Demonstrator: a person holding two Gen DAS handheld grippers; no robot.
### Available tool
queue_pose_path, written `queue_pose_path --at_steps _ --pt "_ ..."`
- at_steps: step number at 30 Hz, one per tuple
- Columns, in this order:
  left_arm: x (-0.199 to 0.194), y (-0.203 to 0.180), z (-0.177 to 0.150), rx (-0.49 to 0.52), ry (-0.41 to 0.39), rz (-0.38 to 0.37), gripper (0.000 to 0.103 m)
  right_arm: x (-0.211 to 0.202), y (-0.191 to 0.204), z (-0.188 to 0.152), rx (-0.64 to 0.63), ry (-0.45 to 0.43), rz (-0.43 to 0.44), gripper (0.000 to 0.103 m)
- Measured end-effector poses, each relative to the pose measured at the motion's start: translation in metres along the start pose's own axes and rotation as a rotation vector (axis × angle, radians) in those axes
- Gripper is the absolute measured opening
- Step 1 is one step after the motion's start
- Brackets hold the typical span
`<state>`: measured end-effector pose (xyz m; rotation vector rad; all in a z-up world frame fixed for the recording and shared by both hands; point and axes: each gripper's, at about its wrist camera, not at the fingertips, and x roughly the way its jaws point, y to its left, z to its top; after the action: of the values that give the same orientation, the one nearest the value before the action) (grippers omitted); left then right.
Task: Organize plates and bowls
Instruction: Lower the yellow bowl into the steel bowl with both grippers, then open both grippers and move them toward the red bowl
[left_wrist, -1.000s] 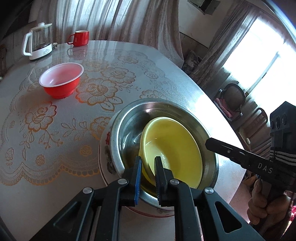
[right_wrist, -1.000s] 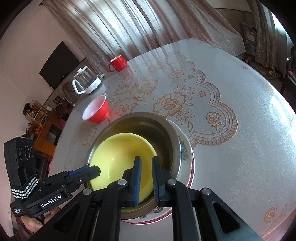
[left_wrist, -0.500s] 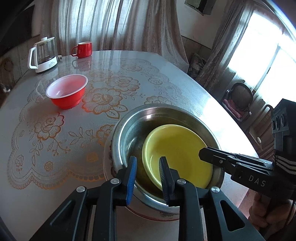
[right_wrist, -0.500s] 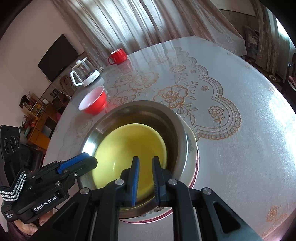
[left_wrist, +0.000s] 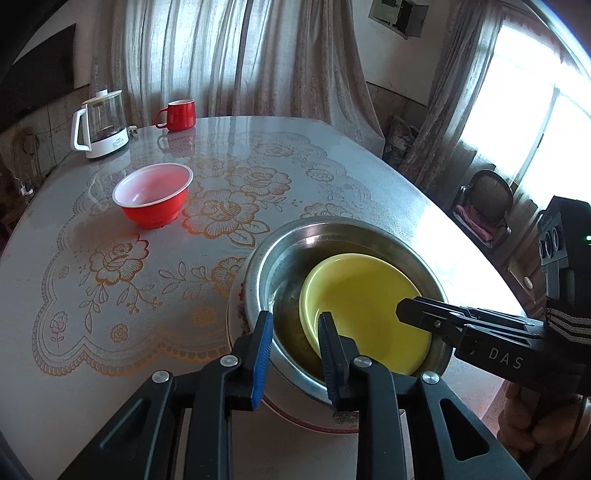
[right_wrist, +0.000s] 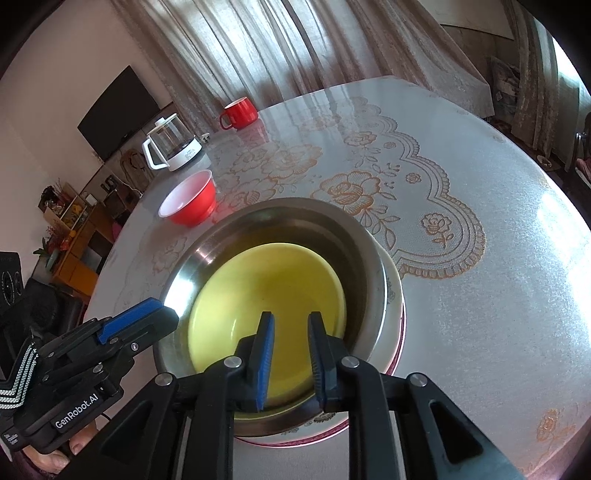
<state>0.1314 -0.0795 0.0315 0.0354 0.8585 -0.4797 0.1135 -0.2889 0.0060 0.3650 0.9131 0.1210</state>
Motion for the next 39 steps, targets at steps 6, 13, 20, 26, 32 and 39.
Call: queue_pose_path --at_steps 6,13,20,26,32,39 --pt "0.000 0.015 -0.004 -0.041 0.008 0.019 0.026 -0.002 0.001 0.000 0.012 -0.013 0.012 0.018" --pt "-0.001 0.026 -0.007 -0.077 0.009 0.015 0.029 -0.005 0.009 0.005 0.011 -0.040 0.051 0.018" --pt "-0.012 0.036 -0.004 -0.106 -0.023 0.023 0.029 -0.008 0.020 0.013 0.009 -0.062 0.097 0.023" --pt "-0.010 0.055 -0.004 -0.150 -0.017 0.060 0.029 -0.005 0.031 0.021 -0.013 -0.053 0.108 0.024" --pt "-0.006 0.078 -0.006 -0.196 -0.007 0.106 0.029 0.006 0.051 0.034 -0.021 -0.019 0.162 0.024" --pt "0.002 0.124 -0.001 -0.291 0.018 0.145 0.029 0.038 0.074 0.057 -0.011 0.048 0.224 0.024"
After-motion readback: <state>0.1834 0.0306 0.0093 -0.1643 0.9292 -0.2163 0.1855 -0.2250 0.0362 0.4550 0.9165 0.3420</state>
